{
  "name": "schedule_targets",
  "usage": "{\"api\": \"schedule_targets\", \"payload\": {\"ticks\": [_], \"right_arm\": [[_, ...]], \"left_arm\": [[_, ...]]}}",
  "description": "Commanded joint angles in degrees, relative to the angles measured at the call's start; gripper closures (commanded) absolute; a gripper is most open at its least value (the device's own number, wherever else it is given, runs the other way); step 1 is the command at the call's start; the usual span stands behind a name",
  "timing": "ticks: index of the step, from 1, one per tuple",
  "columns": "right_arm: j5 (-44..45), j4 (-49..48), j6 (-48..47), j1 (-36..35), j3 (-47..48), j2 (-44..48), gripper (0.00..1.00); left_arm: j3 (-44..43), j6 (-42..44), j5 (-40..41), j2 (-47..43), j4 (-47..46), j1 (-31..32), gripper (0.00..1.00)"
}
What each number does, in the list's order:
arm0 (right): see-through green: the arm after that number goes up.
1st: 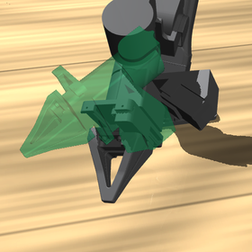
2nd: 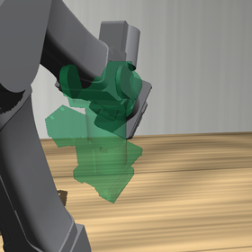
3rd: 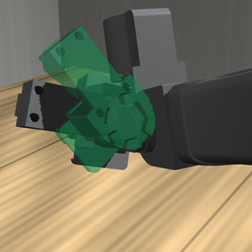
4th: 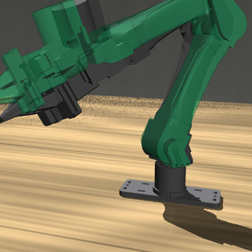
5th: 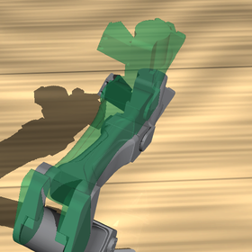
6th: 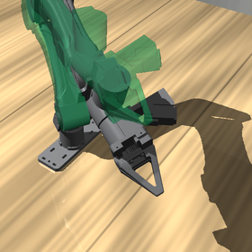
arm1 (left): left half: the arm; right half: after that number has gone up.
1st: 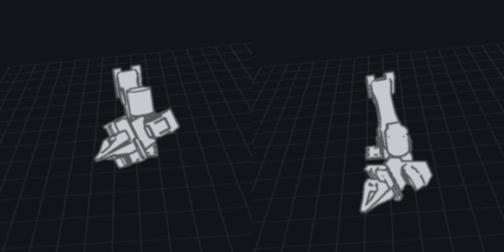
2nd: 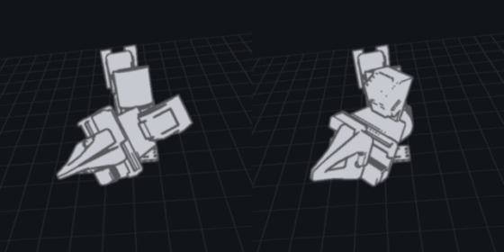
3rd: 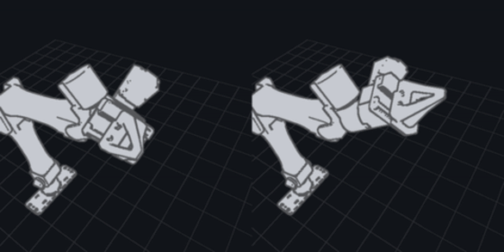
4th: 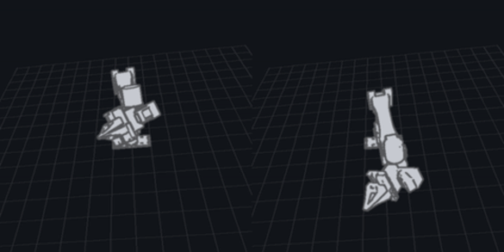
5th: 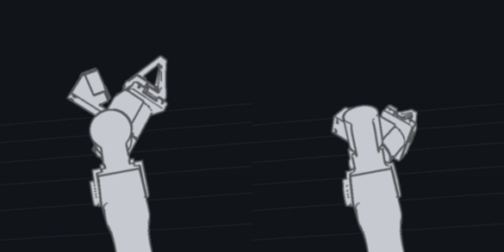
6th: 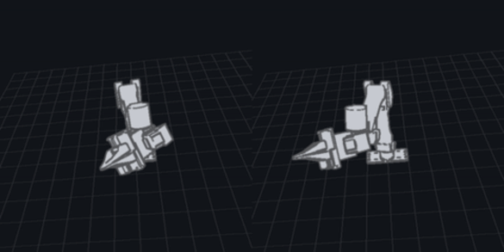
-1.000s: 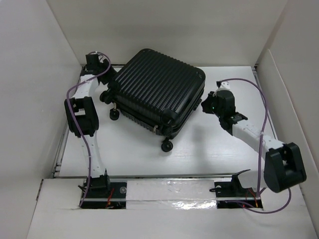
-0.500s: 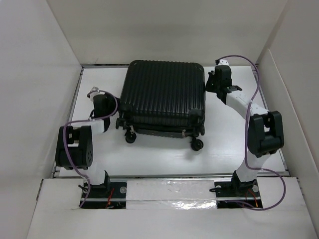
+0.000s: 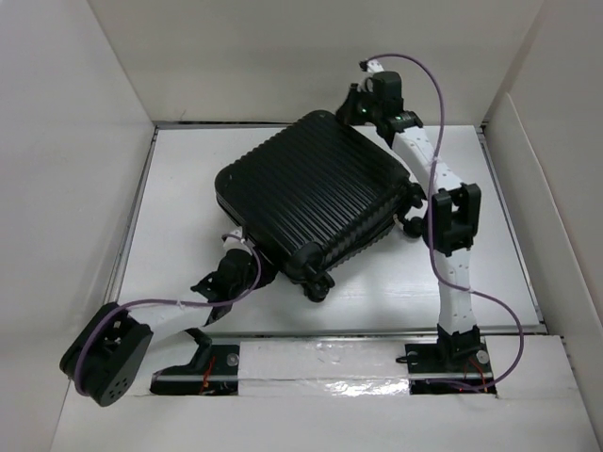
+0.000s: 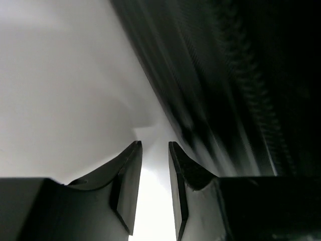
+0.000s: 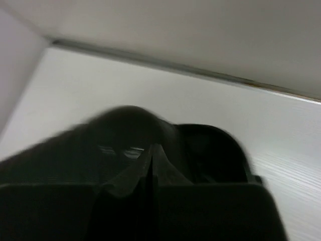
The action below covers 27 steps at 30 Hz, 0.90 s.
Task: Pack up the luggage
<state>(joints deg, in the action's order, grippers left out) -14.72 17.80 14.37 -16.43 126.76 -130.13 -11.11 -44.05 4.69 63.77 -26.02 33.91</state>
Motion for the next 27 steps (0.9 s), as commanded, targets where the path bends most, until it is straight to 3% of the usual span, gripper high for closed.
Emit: {"api": "schedule_targets", "payload": {"ticks": [1, 3, 4, 7, 10, 11, 12, 13, 14, 15, 16, 17, 18, 20, 22, 27], "right_arm": [[-15.3, 5.1, 5.1, -6.0, 17.4, -3.5, 0.92], [-16.2, 5.8, 7.4, -6.0, 22.4, -5.9, 0.74], [-16.9, 3.7, 8.2, -5.5, 22.7, -4.5, 0.54], [-18.1, -1.5, 10.7, -3.8, 15.7, 1.4, 0.29], [-20.3, -6.2, 9.0, -2.1, 3.7, 12.2, 0.25], [-18.7, -6.6, 7.7, -2.1, -3.8, 15.7, 0.26], [-16.8, -7.2, 4.8, -2.1, -8.8, 19.7, 0.42], [-11.0, -11.1, 4.2, -2.1, -21.4, 29.0, 0.57], [-7.7, -13.8, 3.9, -2.1, -21.6, 34.4, 0.71], [-3.8, -16.7, 5.3, -2.6, -35.8, 39.8, 0.86], [0.1, -20.3, 6.1, -2.6, -43.3, 45.4, 1.0], [7.7, -24.4, 6.9, -2.6, -50.3, 55.8, 1.0], [11.2, -25.4, 9.4, -2.6, -62.7, 60.5, 1.0], [18.4, -25.7, 10.8, -2.6, -73.4, 71.1, 1.0], [21.6, -23.2, 12.4, -2.0, -84.1, 75.4, 1.0], [26.5, -18.0, 13.3, -0.7, -96.6, 87.7, 1.0]], "left_arm": [[0.0, -2.7, -1.8, -5.2, 0.6, 5.0, 0.76], [-0.2, -3.4, -0.4, -7.6, 2.6, 6.7, 0.76], [-0.1, -3.4, -0.1, -8.6, 2.6, 7.3, 0.76], [0.3, -3.0, -1.0, -9.4, 1.8, 8.0, 0.76], [0.1, -2.3, -2.1, -8.9, 0.2, 8.0, 0.76], [0.0, -2.1, -2.1, -8.4, 0.0, 8.0, 0.76], [-0.9, -1.8, -1.8, -8.1, -0.6, 8.0, 0.76], [-1.5, -1.2, -1.4, -7.5, -0.8, 8.0, 0.76], [-2.0, -1.1, -0.9, -7.1, -1.0, 8.0, 0.76], [-2.9, -0.9, -0.6, -6.7, -1.6, 8.0, 0.76], [-3.2, -0.7, -0.4, -6.4, -2.2, 8.0, 0.76], [-3.4, -0.1, -0.6, -5.6, -2.7, 8.0, 0.76], [-3.8, 0.1, -0.9, -5.1, -3.1, 8.0, 0.76], [-3.8, 0.5, -2.0, -4.3, -4.6, 8.0, 0.77], [-3.3, 0.5, -3.4, -3.7, -6.4, 8.5, 0.77], [-3.6, 2.0, -4.4, -2.4, -8.2, 8.5, 0.79]]}}
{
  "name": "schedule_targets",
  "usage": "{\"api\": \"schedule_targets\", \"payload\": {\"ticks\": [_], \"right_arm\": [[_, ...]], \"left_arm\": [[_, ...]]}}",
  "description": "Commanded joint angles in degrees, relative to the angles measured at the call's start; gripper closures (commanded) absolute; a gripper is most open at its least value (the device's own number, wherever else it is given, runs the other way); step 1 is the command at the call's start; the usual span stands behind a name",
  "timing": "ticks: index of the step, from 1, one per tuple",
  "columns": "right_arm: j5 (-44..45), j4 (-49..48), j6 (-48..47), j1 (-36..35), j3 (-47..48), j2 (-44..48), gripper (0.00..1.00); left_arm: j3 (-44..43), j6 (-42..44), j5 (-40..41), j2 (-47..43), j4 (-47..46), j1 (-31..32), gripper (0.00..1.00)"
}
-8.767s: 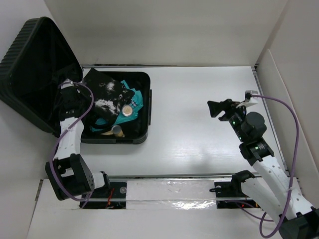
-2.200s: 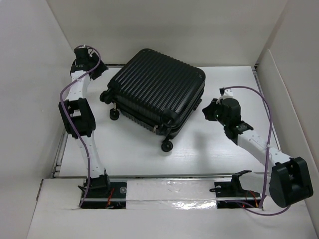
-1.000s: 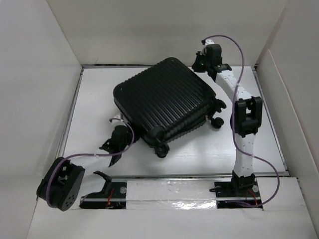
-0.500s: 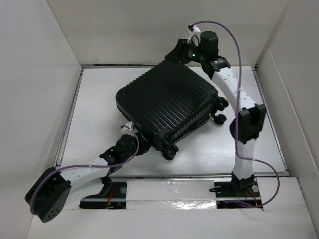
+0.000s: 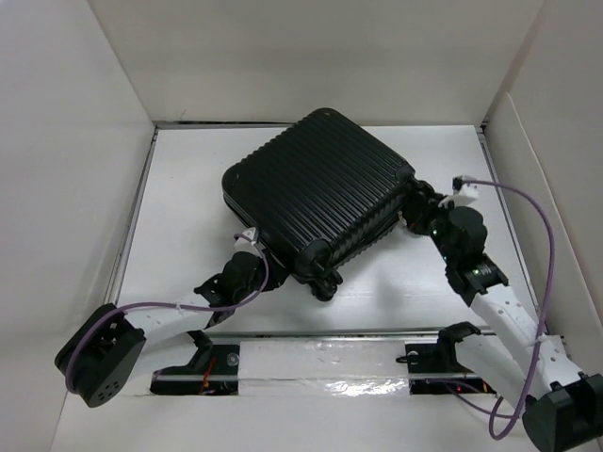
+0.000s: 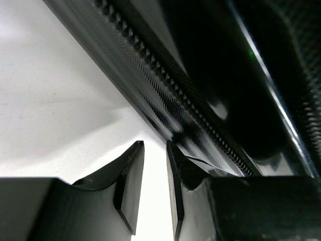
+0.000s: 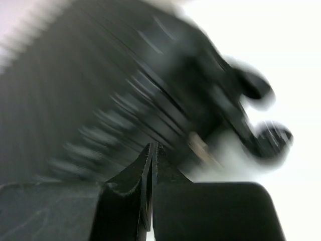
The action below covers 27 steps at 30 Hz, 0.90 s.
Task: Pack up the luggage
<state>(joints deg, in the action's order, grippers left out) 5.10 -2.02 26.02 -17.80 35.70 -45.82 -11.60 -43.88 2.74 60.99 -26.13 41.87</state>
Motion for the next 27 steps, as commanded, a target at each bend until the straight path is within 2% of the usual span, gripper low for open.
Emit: {"api": "schedule_targets", "payload": {"ticks": [1, 3, 6, 7, 9, 13, 16, 18, 20, 24, 27], "right_arm": [[6.1, 1.8, 1.6, 1.2, -5.6, 4.6, 1.0], [6.4, 1.1, 1.7, 1.8, -6.5, 4.7, 1.0], [3.3, -0.9, -0.8, 4.0, -3.2, -2.9, 1.0], [2.3, -1.2, -1.1, 4.7, -1.8, -8.8, 1.0], [-0.9, -1.6, -1.6, 6.8, 2.9, -14.1, 1.0], [-2.9, -10.4, -2.3, 7.4, 8.3, -24.1, 1.0], [-4.7, -14.3, -4.0, 7.4, 15.1, -32.6, 1.0], [-9.2, -15.2, -5.9, 8.0, 18.9, -38.7, 1.0], [-13.1, -14.8, -6.7, 9.2, 24.2, -41.5, 1.0], [-14.2, -14.5, -6.8, 10.5, 27.7, -42.2, 1.0], [-15.9, -11.0, -7.0, 11.3, 27.2, -38.6, 0.81]], "left_arm": [[-3.3, 1.9, -2.5, 0.4, -8.3, 0.6, 0.78], [-3.3, 1.9, -4.4, 1.2, -9.3, 0.6, 0.79], [-3.7, 2.0, -5.1, 3.1, -10.7, 1.5, 0.79], [-3.8, 1.7, -4.6, 3.5, -11.2, 2.0, 0.79], [-4.0, 1.4, -3.0, 4.8, -11.9, 4.9, 0.79], [-4.8, 0.5, 2.3, 7.2, -12.0, 9.6, 0.8], [-4.2, -1.0, 1.6, 9.1, -15.2, 9.6, 0.8], [-5.0, -1.0, 1.5, 10.6, -16.6, 9.6, 0.8], [-5.8, -0.6, 1.7, 12.4, -17.7, 10.2, 0.8], [-11.1, 0.6, 0.5, 16.7, -18.9, 10.8, 0.8], [-15.0, 1.7, -0.3, 20.5, -19.4, 12.1, 0.79]]}}
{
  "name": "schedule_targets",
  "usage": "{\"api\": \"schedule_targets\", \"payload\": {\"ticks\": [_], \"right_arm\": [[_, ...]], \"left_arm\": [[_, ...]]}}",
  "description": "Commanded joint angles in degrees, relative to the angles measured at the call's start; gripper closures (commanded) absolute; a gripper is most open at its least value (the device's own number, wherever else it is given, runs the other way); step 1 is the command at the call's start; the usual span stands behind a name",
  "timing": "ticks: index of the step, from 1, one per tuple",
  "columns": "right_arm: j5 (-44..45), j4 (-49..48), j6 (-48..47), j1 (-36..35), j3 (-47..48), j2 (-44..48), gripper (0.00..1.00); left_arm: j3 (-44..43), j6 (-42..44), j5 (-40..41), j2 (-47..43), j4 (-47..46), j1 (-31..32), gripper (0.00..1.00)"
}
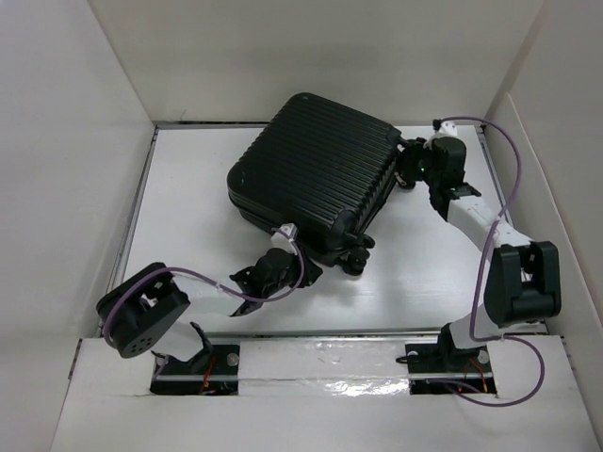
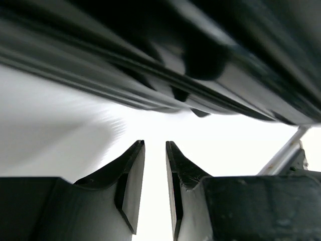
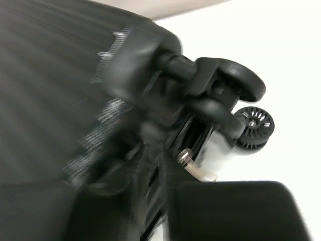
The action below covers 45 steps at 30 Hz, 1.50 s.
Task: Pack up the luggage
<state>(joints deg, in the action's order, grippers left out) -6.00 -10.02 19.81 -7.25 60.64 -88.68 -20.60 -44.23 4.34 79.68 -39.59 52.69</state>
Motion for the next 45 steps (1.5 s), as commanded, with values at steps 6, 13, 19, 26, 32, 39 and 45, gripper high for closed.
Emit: {"api": "schedule_targets", "payload": {"ticks": [6, 13, 19, 26, 32, 39, 45], "right_arm": [[-6.3, -9.9, 3.2, -2.2, -18.1, 19.8, 0.62], [-4.8, -12.0, 8.3, -3.7, -40.7, 37.8, 1.0], [-6.9, -11.9, 5.5, -12.5, -46.3, 43.8, 0.77], [0.6, -19.0, 0.3, -25.3, -45.5, 35.5, 0.65], [5.6, -25.0, -2.1, -29.5, -45.9, 29.1, 0.62], [21.9, -40.0, -3.4, -33.7, -49.1, 22.7, 0.58], [23.4, -50.5, -7.9, -37.1, -48.9, 18.0, 0.58]], "left_arm": [[-8.3, 2.8, -3.5, 3.9, -6.9, 1.8, 0.78], [-6.5, 3.6, -4.0, -1.4, -2.6, 1.8, 0.78], [-6.4, 3.6, -5.9, -5.5, 0.3, 1.8, 0.77], [-6.2, 3.8, -7.2, -8.0, 1.4, 1.8, 0.77], [-5.7, 4.2, -6.5, -9.5, 2.5, 1.8, 0.77], [-5.9, 4.7, -7.0, -10.1, 2.2, 1.8, 0.77], [-7.0, 6.0, -5.8, -11.0, 4.1, 1.8, 0.77]]}}
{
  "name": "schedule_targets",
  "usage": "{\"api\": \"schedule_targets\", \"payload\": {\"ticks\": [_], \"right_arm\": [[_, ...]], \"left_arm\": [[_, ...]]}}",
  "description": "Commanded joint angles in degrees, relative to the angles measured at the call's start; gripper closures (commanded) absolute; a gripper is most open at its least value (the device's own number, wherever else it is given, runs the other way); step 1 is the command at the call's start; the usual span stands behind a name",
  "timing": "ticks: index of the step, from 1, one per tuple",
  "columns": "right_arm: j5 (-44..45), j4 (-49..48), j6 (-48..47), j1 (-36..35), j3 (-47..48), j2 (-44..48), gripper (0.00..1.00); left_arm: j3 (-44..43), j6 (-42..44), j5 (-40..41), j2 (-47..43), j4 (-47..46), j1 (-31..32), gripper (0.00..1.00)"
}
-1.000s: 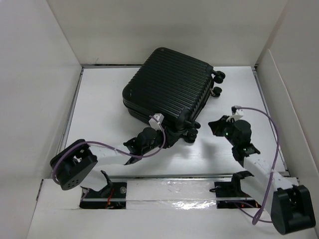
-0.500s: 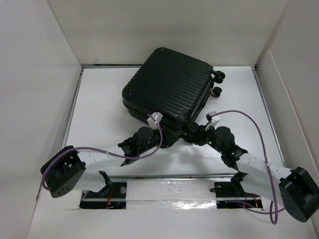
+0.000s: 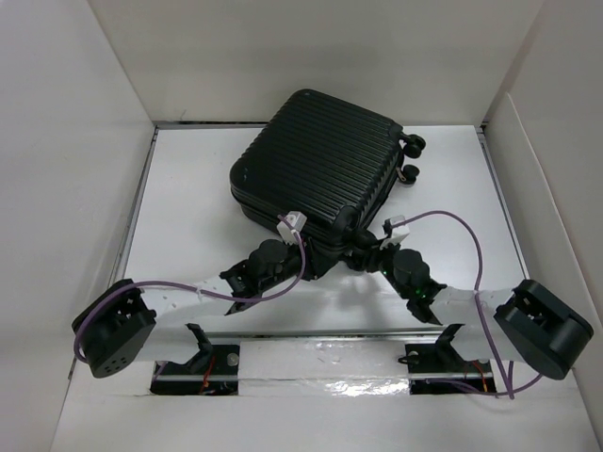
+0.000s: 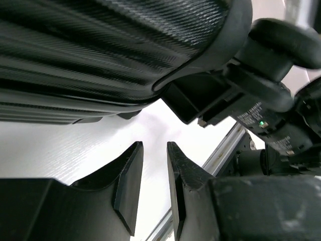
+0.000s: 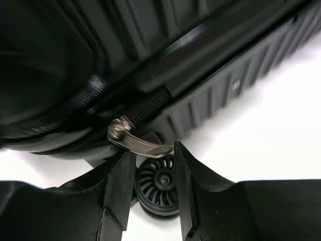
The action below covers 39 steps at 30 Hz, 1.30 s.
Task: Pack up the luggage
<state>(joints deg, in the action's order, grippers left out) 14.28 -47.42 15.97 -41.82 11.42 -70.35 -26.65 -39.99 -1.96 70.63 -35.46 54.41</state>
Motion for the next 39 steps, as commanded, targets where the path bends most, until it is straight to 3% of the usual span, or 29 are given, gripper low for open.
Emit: {"api": "schedule_targets", "payload": {"ticks": [1, 8, 16, 22, 28, 31, 39], "right_arm": [[3.9, -13.5, -4.8, -4.2, 0.2, -0.1, 0.58], [10.1, -9.5, -6.6, -8.5, -0.9, 5.7, 0.59], [9.2, -9.3, -8.1, -9.8, 2.2, 1.6, 0.64], [11.7, -3.6, -5.2, -12.5, 3.0, 2.0, 0.54], [13.6, 0.8, -5.4, -14.5, 3.5, 4.7, 0.53], [14.8, 7.5, -4.2, -16.3, 5.1, 6.4, 0.49], [20.9, 0.5, -10.0, -16.3, 8.0, -0.8, 0.5]], "left_arm": [[-0.6, 1.8, 0.7, -2.2, -0.1, 0.1, 0.77], [1.0, 0.6, 1.4, -2.9, -0.8, 0.1, 0.77], [0.3, 0.4, 1.4, -3.2, -0.7, 0.1, 0.77], [-0.9, 1.3, 1.4, -3.7, 0.2, 0.1, 0.77], [-1.6, 1.8, 1.4, -2.7, 0.4, 0.1, 0.77], [-1.3, 1.8, 1.4, -3.2, 0.3, 0.1, 0.77], [-2.9, 2.8, 3.4, -3.5, 0.8, 0.1, 0.77]]}}
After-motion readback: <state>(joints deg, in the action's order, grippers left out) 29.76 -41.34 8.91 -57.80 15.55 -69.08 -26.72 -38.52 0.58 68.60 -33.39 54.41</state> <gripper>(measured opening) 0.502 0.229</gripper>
